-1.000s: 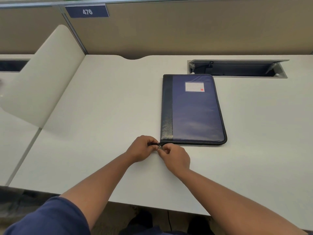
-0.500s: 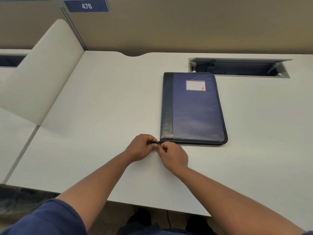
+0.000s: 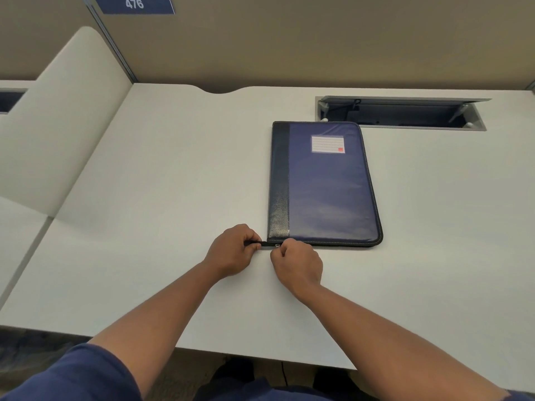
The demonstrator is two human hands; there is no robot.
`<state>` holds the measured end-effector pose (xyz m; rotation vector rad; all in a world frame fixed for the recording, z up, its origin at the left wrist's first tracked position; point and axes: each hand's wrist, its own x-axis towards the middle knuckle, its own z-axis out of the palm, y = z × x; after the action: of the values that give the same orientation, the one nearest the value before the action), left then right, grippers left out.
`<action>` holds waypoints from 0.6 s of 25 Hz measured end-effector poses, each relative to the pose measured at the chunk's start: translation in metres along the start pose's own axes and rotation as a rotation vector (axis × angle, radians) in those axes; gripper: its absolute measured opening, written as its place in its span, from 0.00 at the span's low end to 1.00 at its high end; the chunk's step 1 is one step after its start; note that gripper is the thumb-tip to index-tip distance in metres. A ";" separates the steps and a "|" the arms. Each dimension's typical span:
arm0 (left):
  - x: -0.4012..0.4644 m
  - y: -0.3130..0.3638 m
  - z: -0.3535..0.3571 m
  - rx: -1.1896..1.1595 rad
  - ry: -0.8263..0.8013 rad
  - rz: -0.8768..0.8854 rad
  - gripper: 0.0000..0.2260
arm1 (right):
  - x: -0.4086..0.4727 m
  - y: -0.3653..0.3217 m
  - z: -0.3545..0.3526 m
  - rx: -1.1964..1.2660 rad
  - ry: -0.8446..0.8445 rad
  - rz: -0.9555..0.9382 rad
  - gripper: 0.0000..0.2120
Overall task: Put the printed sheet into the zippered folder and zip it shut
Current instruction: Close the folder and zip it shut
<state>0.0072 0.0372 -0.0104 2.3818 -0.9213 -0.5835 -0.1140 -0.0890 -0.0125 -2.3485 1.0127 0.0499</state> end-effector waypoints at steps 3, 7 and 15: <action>0.003 -0.002 -0.001 0.041 -0.001 0.039 0.04 | 0.002 0.008 -0.003 0.010 0.023 0.032 0.13; 0.008 -0.008 -0.006 0.055 -0.017 0.036 0.04 | 0.007 0.027 -0.011 0.016 0.072 0.067 0.12; 0.014 -0.010 -0.011 0.142 0.008 0.175 0.05 | 0.009 0.056 -0.026 0.032 0.156 0.118 0.12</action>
<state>0.0275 0.0367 -0.0111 2.3926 -1.1888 -0.4535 -0.1508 -0.1394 -0.0206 -2.2897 1.2171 -0.1051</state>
